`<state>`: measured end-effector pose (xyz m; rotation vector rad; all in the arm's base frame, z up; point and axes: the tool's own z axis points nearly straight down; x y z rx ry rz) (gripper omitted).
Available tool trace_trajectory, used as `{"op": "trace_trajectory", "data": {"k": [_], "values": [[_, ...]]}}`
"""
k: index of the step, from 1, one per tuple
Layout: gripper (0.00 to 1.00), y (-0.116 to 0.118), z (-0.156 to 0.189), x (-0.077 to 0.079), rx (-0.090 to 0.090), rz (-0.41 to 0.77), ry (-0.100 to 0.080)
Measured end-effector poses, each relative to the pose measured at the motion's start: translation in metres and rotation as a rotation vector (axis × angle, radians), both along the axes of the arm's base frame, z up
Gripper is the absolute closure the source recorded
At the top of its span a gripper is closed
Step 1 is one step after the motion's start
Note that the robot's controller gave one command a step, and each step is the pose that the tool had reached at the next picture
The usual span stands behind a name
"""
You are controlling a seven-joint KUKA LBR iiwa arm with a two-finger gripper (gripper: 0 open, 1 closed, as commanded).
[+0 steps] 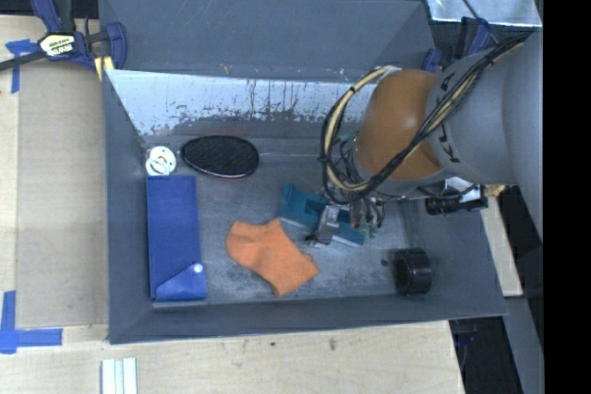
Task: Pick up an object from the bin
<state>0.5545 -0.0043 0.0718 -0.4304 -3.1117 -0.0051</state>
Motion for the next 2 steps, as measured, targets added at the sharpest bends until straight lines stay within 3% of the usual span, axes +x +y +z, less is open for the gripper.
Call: {"op": "trace_trajectory", "data": {"k": [2], "values": [[1.00,-0.002,0.027,-0.004,-0.003,0.000,0.013]]}}
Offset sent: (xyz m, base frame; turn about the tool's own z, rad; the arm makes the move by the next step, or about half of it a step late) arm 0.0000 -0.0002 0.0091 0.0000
